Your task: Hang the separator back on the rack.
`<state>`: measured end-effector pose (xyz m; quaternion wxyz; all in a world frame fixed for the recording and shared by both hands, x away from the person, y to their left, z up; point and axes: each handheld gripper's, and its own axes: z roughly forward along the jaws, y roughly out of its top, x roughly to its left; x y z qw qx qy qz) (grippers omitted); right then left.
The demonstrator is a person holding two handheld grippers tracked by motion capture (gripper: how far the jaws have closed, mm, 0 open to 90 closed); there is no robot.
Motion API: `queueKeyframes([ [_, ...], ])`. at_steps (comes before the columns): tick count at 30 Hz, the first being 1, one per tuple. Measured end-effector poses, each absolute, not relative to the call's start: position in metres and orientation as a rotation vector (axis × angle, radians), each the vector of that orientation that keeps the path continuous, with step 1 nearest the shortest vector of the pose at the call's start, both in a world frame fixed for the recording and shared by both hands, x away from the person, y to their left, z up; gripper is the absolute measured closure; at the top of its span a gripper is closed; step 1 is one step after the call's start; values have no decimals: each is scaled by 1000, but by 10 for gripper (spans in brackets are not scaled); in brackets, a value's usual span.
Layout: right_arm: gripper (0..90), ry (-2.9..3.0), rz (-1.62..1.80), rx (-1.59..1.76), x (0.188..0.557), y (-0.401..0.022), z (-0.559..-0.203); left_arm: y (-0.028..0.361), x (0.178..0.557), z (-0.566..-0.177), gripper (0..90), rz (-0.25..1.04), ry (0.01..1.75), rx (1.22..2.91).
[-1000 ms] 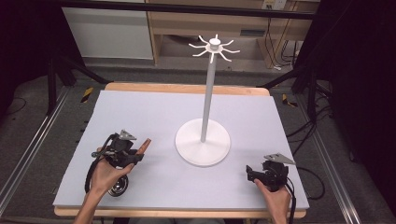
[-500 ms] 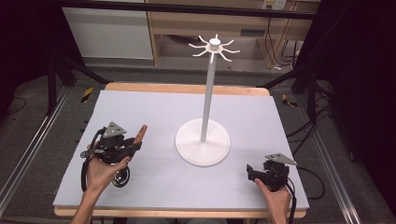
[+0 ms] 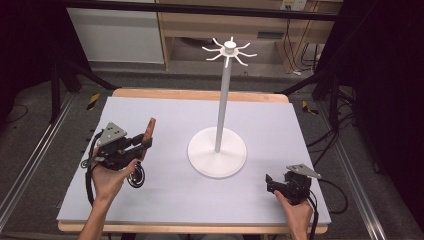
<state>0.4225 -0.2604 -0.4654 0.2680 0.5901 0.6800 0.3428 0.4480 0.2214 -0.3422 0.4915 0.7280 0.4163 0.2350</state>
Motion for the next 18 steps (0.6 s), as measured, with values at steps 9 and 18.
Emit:
queueKeyframes([
  [9,85,1824,934,1585,421,-261,-465,214,449,-327,675,583,966,1726],
  [18,85,1825,941,1572,419,-261,-466,200,454,-308,675,585,916,1675],
])
